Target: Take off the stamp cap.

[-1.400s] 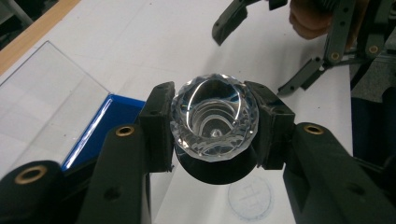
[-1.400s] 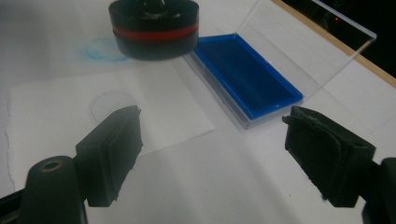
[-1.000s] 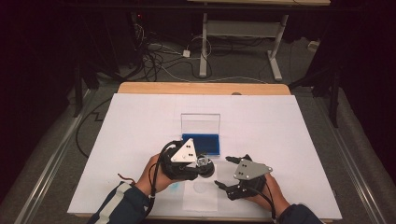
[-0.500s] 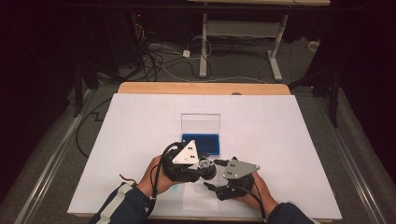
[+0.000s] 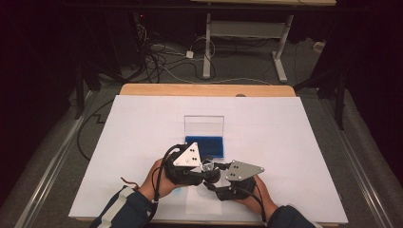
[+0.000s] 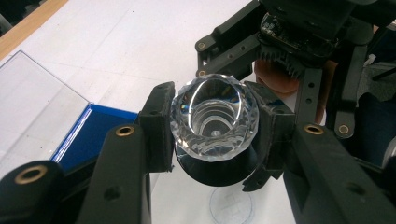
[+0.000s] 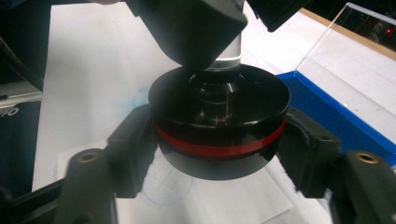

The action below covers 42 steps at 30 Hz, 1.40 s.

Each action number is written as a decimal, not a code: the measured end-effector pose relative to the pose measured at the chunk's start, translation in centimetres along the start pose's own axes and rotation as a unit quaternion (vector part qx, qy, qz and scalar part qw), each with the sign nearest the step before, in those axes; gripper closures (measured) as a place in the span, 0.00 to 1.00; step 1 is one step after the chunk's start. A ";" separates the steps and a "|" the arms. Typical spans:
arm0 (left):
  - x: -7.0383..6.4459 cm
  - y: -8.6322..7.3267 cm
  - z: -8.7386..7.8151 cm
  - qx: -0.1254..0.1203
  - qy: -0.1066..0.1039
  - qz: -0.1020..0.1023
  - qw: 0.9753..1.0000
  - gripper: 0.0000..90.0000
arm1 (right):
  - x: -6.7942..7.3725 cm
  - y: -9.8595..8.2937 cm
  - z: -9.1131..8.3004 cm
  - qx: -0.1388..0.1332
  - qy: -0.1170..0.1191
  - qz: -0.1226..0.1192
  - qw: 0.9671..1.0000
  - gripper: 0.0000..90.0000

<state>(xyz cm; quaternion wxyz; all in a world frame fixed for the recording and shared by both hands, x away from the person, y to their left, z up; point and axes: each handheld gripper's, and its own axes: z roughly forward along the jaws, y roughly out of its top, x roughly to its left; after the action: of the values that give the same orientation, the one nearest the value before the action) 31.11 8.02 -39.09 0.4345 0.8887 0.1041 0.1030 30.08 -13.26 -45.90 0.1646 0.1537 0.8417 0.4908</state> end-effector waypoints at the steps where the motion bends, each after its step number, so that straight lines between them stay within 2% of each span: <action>1: 0.0 0.0 0.0 0.000 -0.001 -0.001 1.000 0.60 | 0.0 0.0 0.0 0.002 0.000 -0.002 1.000 0.41; 12: 0.2 -0.2 -0.1 -0.006 -0.006 -0.004 1.000 0.60 | 0.1 0.1 -0.1 0.005 -0.004 -0.010 1.000 0.43; 23: 0.3 -0.2 -0.3 -0.013 -0.012 -0.005 1.000 0.60 | 0.3 0.2 -0.1 0.024 -0.004 -0.024 0.999 0.43; 28: 0.5 -0.3 -0.8 -0.017 -0.006 -0.010 1.000 0.60 | 0.4 0.2 -0.1 0.031 0.002 -0.027 0.999 0.43; 33: 0.7 -0.4 -1.1 -0.017 0.002 -0.006 1.000 0.60 | 0.2 0.1 -0.2 0.042 -0.006 -0.031 0.999 0.43; 42: 1.3 -1.0 -2.4 -0.019 0.022 -0.013 0.999 0.60 | -0.8 -0.2 -2.2 0.046 -0.025 -0.038 0.998 0.43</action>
<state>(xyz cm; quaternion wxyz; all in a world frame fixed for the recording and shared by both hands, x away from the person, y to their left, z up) 31.56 10.73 -38.32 0.4504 0.8763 0.1230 0.1189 29.85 -15.46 -44.97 0.1970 0.1417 0.8642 0.4407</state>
